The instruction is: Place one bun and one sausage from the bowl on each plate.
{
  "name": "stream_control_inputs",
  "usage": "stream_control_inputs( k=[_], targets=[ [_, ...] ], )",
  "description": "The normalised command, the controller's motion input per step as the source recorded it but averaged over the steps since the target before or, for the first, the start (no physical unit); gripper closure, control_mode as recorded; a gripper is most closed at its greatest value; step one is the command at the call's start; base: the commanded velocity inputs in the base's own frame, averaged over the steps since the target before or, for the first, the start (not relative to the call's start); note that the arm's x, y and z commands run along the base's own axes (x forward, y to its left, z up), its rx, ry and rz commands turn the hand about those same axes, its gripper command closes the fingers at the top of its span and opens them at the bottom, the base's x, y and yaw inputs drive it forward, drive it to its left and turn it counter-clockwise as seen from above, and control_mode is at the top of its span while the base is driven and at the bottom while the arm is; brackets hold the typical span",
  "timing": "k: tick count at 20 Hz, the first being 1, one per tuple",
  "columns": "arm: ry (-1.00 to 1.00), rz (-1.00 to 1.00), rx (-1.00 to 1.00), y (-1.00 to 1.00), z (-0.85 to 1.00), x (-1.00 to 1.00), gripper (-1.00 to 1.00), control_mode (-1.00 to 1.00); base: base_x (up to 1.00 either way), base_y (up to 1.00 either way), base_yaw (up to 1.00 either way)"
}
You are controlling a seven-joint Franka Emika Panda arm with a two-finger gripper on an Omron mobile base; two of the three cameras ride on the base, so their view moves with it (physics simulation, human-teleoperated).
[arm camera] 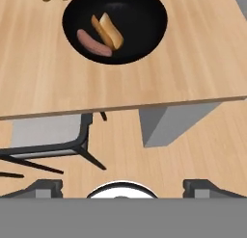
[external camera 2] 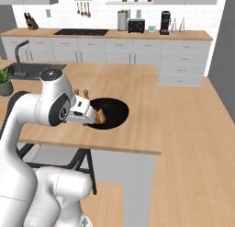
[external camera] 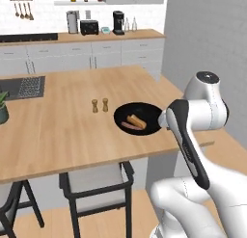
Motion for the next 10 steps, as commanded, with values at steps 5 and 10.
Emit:
stream_control_inputs(
  k=[5, 10],
  targets=[
    [0.0, 0.0, 0.0, 0.0, 0.0, 0.0, -1.0, 1.0, 0.46, -0.34, 0.0],
    [0.0, 0.0, 0.0, 0.0, 0.0, 0.0, -1.0, 1.0, 0.4, -0.35, 0.0]
  ],
)
